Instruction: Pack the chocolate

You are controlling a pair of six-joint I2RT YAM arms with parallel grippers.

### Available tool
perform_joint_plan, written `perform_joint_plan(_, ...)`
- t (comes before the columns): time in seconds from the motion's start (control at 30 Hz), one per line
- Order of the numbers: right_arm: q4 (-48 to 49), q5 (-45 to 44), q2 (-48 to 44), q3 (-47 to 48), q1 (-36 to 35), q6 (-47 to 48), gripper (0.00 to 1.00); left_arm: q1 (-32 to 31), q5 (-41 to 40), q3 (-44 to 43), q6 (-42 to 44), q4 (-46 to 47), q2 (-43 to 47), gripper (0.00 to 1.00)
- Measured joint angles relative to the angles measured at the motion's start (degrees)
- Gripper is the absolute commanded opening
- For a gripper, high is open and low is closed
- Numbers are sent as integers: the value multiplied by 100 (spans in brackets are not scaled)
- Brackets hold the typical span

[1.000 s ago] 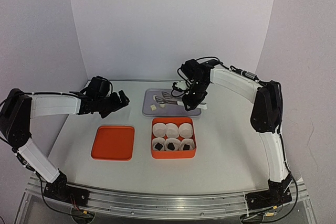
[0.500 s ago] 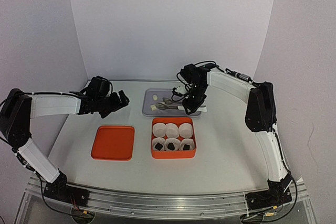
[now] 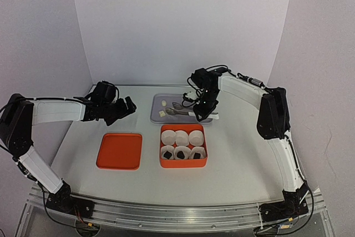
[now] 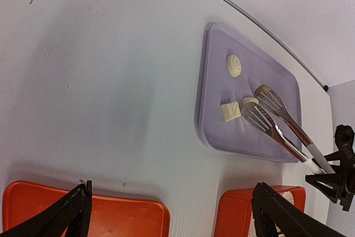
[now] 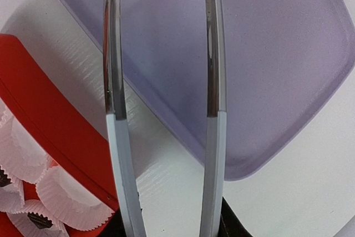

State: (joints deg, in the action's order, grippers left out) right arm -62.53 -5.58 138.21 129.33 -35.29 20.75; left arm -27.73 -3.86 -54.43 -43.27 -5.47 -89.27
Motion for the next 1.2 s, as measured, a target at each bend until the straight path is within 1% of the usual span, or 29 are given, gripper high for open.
perform_joint_plan(0.23, -16, -2, 162, 153, 26, 1, 34, 0, -6, 0, 0, -60, 0, 100)
perform_joint_plan(0.6, -19, -2, 210, 172, 26, 0, 27, 0, -42, 0, -2, -64, 0, 100)
perform_joint_plan(0.73, -21, -2, 210, 172, 28, 0, 23, 0, -65, 0, -2, -64, 0, 100)
perform_joint_plan(1.0, -26, -5, 210, 183, 28, 0, 11, 0, -90, 2, -4, -62, 11, 100)
perform_joint_plan(1.2, -24, 5, 191, 183, 26, -7, 6, 0, -127, 2, -6, -58, 55, 100)
